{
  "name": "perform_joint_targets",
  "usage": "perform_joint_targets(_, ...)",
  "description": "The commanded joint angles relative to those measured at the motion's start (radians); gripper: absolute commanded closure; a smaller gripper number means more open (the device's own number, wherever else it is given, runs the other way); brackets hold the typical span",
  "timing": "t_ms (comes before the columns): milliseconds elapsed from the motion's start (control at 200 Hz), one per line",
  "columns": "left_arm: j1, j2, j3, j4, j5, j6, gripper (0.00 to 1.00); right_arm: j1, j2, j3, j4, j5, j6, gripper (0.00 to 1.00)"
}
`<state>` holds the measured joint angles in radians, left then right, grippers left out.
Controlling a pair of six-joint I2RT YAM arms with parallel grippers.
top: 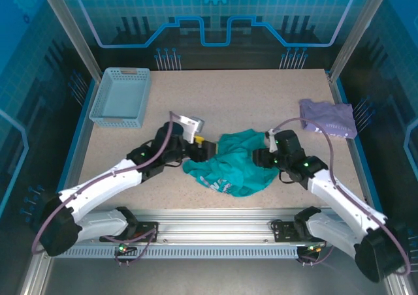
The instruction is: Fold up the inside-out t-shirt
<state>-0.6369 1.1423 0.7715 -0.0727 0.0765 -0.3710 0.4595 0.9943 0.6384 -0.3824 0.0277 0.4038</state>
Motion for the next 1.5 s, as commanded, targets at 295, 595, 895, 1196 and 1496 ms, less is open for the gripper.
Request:
perform_joint_targets(295,0.179,0.274,-0.095,-0.109,0.074,-0.146,0.26,0.152,0.390,0.213,0.051,-0.149,-0.104,0.30)
perform_joint_targets(595,0.181,0.315,-0.092,0.068,0.242,-0.212,0.91,0.129,0.339,0.231,0.139,-0.255,-0.110,0.97)
perform_joint_targets(895,0.279,0.040,0.077,0.160,0.151,-0.183,1.00,-0.048,0.114,0.444,0.124,-0.326,-0.217,1.00)
perform_joint_targets(1196,0.290,-0.196,-0.033,0.392,0.135,-0.109,1.00,-0.056,-0.274,0.208,0.138,-0.337,-0.315,0.99)
perform_joint_targets(1496,0.290,-0.121,-0.277,0.441,0.140,-0.077,1.00,0.102,-0.253,-0.236,0.350,-0.208,-0.136,0.50)
